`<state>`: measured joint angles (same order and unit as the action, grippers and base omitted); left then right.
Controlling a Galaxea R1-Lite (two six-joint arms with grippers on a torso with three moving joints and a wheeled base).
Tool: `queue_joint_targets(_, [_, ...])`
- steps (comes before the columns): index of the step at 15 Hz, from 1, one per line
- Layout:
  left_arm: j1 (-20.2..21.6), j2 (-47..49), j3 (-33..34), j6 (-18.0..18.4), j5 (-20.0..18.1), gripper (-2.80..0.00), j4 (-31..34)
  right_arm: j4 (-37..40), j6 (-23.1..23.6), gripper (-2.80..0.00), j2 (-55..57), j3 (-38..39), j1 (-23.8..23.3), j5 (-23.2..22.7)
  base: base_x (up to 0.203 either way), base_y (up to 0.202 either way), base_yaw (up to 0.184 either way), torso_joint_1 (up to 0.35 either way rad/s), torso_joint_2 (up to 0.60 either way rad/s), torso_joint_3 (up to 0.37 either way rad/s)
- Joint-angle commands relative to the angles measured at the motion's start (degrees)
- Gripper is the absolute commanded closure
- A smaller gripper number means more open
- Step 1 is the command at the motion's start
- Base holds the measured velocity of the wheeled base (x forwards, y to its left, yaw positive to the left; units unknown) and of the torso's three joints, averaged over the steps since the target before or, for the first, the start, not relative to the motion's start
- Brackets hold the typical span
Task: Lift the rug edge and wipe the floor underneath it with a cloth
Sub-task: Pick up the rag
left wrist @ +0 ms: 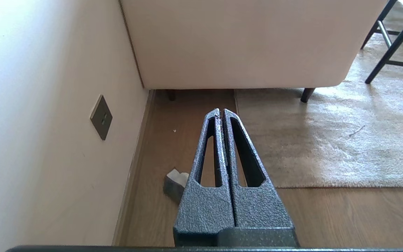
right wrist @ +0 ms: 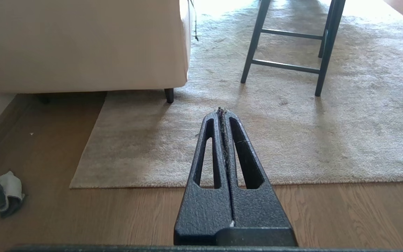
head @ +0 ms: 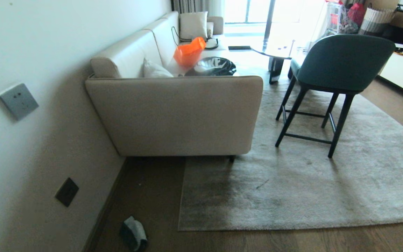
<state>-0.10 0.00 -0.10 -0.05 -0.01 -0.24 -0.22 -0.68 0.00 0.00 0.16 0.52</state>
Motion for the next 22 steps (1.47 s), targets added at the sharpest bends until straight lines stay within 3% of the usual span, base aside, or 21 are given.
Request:
queue_joint_targets(1, [0.01, 0.00, 0.01, -0.16, 0.10, 0.00, -0.02, -0.04, -0.02, 0.00, 0.09, 0.00, 0.02, 0.00, 0.000, 0.000, 0.000, 0.000, 0.00, 0.000])
queue_joint_targets(22, [0.01, 0.00, 0.01, -0.57, -0.08, 0.00, 0.07, -0.04, -0.02, 0.00, 0.09, 0.00, 0.02, 0.00, 0.000, 0.000, 0.000, 0.000, 0.00, 0.000])
